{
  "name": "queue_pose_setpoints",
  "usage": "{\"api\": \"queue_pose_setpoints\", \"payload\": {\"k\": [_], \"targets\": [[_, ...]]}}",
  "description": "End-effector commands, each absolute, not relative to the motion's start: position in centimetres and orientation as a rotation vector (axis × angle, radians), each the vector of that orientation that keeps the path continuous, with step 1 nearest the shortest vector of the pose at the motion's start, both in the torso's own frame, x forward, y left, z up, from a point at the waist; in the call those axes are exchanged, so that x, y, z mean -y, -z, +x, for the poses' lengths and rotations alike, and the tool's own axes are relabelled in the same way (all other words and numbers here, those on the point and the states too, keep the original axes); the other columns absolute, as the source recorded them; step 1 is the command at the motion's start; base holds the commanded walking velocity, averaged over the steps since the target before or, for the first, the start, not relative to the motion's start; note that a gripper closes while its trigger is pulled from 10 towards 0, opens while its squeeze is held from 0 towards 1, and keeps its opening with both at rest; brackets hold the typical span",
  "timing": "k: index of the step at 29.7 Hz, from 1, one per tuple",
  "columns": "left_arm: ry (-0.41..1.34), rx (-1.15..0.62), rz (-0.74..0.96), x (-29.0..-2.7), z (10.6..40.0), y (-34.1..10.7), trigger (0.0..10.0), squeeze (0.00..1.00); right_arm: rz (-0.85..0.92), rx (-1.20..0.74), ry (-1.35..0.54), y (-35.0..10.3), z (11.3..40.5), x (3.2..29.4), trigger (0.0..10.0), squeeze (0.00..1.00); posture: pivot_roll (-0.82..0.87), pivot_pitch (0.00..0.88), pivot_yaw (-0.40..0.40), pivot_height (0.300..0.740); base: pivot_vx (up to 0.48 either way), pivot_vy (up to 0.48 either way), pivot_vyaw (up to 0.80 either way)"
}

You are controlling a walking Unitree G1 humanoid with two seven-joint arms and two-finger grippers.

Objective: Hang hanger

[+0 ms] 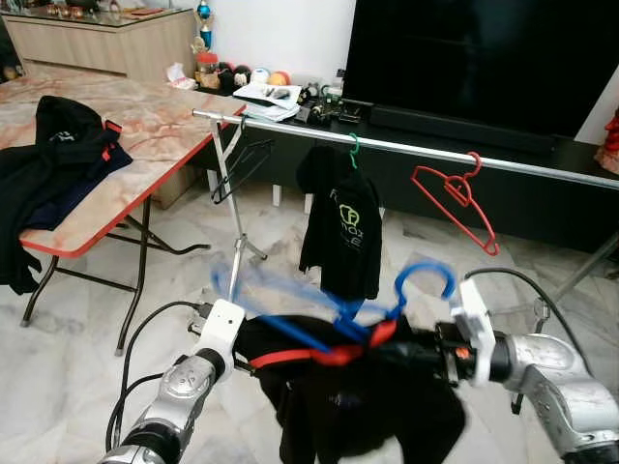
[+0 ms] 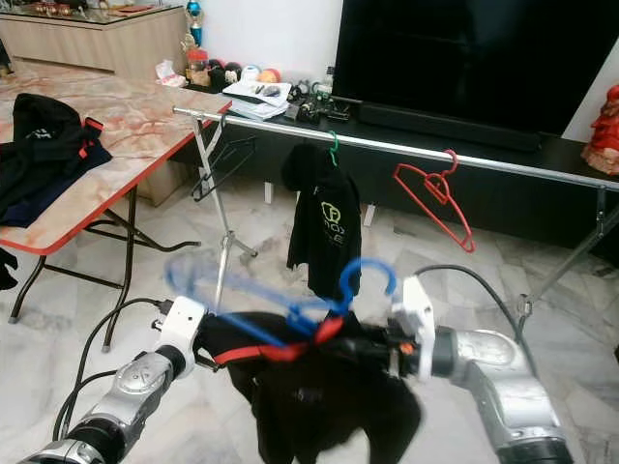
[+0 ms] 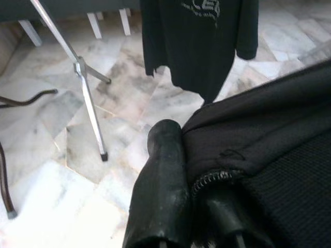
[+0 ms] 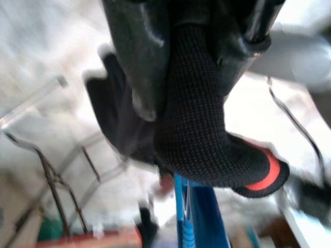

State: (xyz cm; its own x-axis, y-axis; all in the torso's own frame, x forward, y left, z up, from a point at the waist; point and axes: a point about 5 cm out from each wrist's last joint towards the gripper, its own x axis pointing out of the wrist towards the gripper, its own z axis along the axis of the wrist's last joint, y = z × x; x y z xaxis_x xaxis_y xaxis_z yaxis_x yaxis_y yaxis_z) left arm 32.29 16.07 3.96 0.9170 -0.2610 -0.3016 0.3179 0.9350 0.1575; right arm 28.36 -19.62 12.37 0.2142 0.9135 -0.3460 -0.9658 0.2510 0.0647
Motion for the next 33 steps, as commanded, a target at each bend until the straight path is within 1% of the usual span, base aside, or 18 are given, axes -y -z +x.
{"api": "queue_pose_setpoints", "payload": {"k": [1,5,6,7,8,9,10,15,16,25,28,31,32,33], "targets": [[0.253,-0.304,0.189,-17.2,32.1,-3.7,0.0,0.00,-0.376,-0.457,-1.276,-11.3,28.2,21.6,0.0,0.00,0.11,0.033,-0.050,0.740,0.000,0.000,0.00],[0.254,-0.307,0.187,-17.3,32.0,-3.6,0.0,0.00,-0.440,-0.473,-1.247,-11.2,28.5,22.1,0.0,0.00,0.11,0.034,-0.048,0.740,0.000,0.000,0.00],[0.255,-0.309,0.187,-17.3,31.9,-3.6,0.0,0.00,-0.471,-0.480,-1.243,-11.3,28.6,22.2,0.0,0.00,0.11,0.033,-0.047,0.740,0.000,0.000,0.00],[0.257,-0.313,0.186,-17.3,31.9,-3.5,0.0,0.00,-0.543,-0.501,-1.237,-11.1,28.8,22.4,0.0,0.00,0.11,0.033,-0.047,0.740,0.000,0.000,0.00],[0.257,-0.314,0.186,-17.3,31.9,-3.5,0.0,0.00,-0.566,-0.510,-1.234,-10.9,28.9,22.4,0.0,0.00,0.11,0.033,-0.047,0.740,0.000,0.000,0.00],[0.257,-0.314,0.186,-17.3,31.9,-3.5,0.0,0.00,-0.566,-0.510,-1.234,-10.9,28.9,22.4,0.0,0.00,0.11,0.033,-0.047,0.740,0.000,0.000,0.00],[0.260,-0.316,0.186,-17.3,31.9,-3.5,0.0,0.00,-0.649,-0.527,-1.213,-10.4,29.2,22.4,0.0,0.00,0.11,0.033,-0.047,0.740,0.000,0.000,0.00],[0.265,-0.317,0.185,-17.3,31.9,-3.6,0.0,0.00,-0.729,-0.493,-1.168,-9.8,30.0,21.7,0.0,0.00,0.12,0.033,-0.045,0.740,0.000,0.000,0.00],[0.270,-0.320,0.185,-17.3,31.9,-3.6,0.0,0.00,-0.765,-0.478,-1.128,-9.8,30.4,21.6,0.0,0.00,0.12,0.033,-0.045,0.740,0.000,0.000,0.00],[0.338,-0.340,0.157,-17.0,31.6,-3.4,0.0,0.00,-0.852,-0.417,-0.969,-9.8,32.0,21.3,0.0,0.00,0.11,0.034,-0.047,0.740,0.000,0.000,0.00],[0.378,-0.355,0.153,-16.8,31.5,-3.3,0.0,0.00,-0.873,-0.395,-0.904,-9.5,32.5,20.9,0.0,0.00,0.11,0.034,-0.047,0.740,0.000,0.000,0.00],[0.423,-0.364,0.152,-16.5,31.3,-3.2,0.0,0.00,-0.875,-0.393,-0.898,-9.0,32.4,20.3,0.0,0.00,0.12,0.033,-0.047,0.740,0.000,0.000,0.00],[0.450,-0.361,0.153,-16.3,31.2,-3.3,0.0,0.00,-0.911,-0.386,-0.876,-8.7,32.5,20.1,0.0,0.00,0.12,0.033,-0.046,0.740,0.000,0.000,0.00],[0.465,-0.361,0.157,-16.2,31.2,-3.3,0.0,0.00,-0.891,-0.381,-0.861,-8.7,32.6,20.0,0.0,0.00,0.12,0.033,-0.046,0.740,0.000,0.000,0.00]]}}
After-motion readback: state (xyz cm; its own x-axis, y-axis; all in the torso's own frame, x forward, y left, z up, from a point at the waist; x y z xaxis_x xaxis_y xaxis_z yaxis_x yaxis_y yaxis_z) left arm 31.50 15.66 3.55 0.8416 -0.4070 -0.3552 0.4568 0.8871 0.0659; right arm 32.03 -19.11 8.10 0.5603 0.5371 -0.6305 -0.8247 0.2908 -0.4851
